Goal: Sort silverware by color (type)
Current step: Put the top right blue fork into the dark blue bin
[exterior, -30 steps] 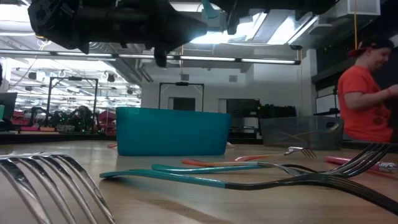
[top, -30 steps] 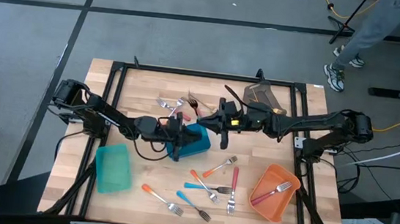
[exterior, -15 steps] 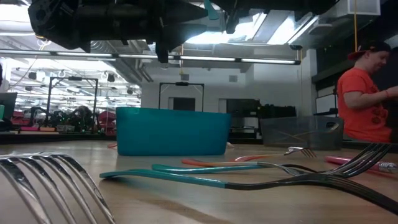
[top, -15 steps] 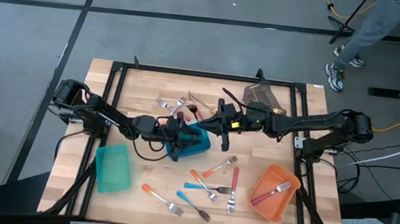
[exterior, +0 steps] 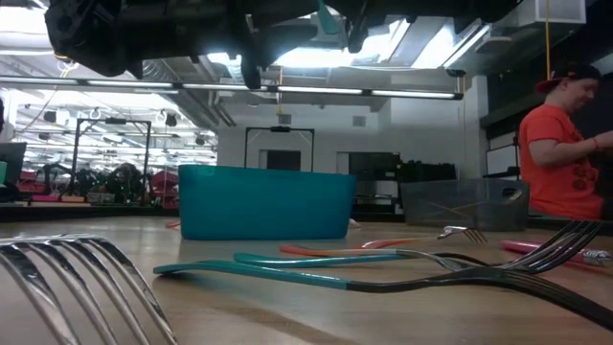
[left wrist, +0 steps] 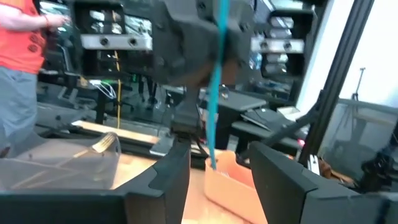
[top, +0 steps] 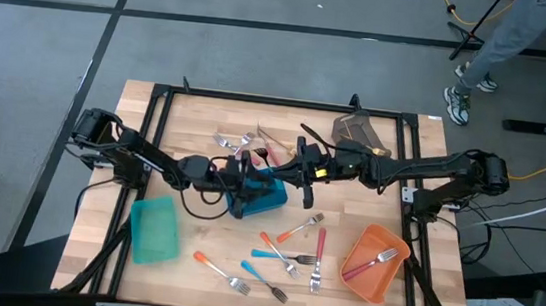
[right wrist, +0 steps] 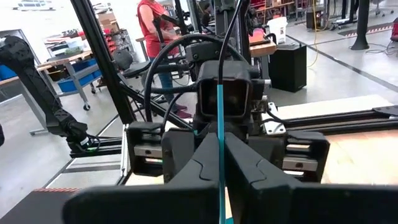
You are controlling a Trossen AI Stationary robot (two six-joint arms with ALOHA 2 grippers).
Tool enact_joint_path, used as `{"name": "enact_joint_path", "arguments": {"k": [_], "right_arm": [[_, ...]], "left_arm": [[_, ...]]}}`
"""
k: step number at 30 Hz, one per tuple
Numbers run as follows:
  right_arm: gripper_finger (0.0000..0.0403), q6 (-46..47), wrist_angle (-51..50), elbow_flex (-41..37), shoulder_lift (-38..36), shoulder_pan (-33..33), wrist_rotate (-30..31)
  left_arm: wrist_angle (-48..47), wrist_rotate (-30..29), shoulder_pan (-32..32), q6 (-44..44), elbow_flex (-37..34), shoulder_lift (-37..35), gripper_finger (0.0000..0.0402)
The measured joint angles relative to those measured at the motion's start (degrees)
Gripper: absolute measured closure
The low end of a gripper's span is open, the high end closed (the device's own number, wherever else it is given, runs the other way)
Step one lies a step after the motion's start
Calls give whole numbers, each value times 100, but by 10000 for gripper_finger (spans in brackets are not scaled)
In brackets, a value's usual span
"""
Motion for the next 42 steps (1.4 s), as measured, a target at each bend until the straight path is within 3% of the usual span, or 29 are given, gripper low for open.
{"name": "enact_joint_path", "arguments": {"k": [33,42], "right_arm": [[402,-161,234,-2,28,0,468],[402,-159,273,4,22,0,463]], "left_arm": [[673,-58,343,2,71,2,296],[49,-1,341,612,557,9,308]]}}
